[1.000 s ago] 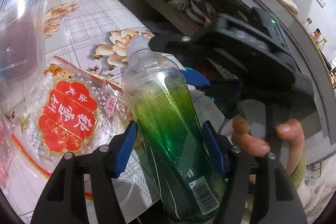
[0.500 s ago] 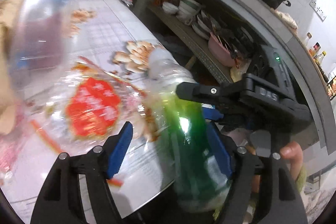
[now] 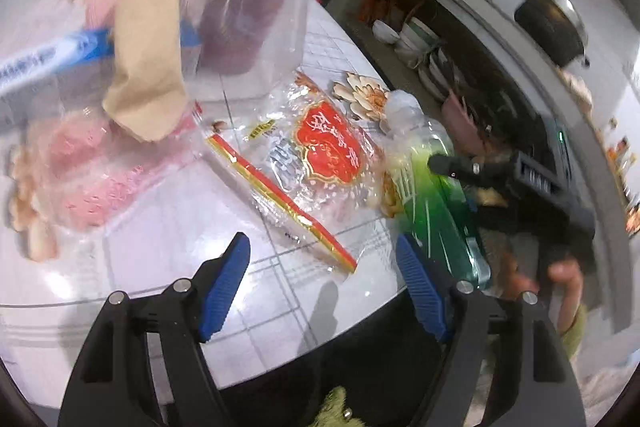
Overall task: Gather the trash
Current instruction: 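Grasp the clear plastic bag with the left gripper while the right gripper holds the bottle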
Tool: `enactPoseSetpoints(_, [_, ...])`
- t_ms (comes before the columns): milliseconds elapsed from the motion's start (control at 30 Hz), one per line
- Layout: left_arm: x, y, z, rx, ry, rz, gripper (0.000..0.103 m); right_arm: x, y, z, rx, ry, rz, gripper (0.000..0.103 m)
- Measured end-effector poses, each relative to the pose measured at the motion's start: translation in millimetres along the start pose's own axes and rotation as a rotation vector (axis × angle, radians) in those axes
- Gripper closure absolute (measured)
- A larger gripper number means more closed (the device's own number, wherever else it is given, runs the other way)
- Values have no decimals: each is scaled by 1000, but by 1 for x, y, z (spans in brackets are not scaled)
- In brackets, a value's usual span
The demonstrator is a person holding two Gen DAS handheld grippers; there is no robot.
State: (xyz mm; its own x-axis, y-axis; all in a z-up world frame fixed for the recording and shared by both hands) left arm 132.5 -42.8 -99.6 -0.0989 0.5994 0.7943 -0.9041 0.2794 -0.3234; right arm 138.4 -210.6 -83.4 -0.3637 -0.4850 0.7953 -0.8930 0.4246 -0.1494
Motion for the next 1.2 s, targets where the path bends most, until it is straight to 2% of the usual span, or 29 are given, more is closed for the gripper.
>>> enactPoseSetpoints(267, [-15, -22, -8, 68, 28, 28, 32, -4, 4, -2, 16, 17, -7, 40])
enactPoseSetpoints(367, [-17, -25, -5, 98, 100, 32, 34, -7, 4, -5, 28, 28, -7, 42])
enactPoseSetpoints(500, [-13, -29, 7, 91, 194, 64, 38, -9, 4, -7, 38, 30, -4, 43])
enactPoseSetpoints(567, [-11, -30, 11, 86, 216, 77, 41, -9, 4, -7, 42, 26, -3, 43])
enactPoseSetpoints(733, [-19, -36, 24, 82, 220, 74, 56, -10, 4, -7, 52, 20, -1, 43])
enactPoseSetpoints(800, [-23, -39, 29, 58, 194, 74, 62, -10, 4, -9, 58, 19, -2, 43])
enactPoseSetpoints(867, [-26, -41, 36, 27, 166, 76, 72, -10, 4, -9, 61, 17, -3, 43])
enactPoseSetpoints(1033, [-30, -47, 49, -19, 157, 87, 94, -10, 5, -9, 71, 5, -3, 43])
enactPoseSetpoints(1200, [-29, -52, 57, -56, 110, 111, 98, -9, 5, -7, 69, -7, -2, 43])
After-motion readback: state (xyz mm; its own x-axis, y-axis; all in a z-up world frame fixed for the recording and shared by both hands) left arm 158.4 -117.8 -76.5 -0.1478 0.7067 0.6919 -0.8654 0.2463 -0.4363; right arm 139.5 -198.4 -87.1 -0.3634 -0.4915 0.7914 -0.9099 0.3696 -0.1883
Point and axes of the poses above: each gripper's, at about its wrist camera, not at the fingertips, and x roughly against the way its jaws point, z to its right, y to its underside, the point moved 8 cm from there along -x, roughly the way its jaws point, and after that the axes turned 11 degrees about -z, right-handed, at the moved point
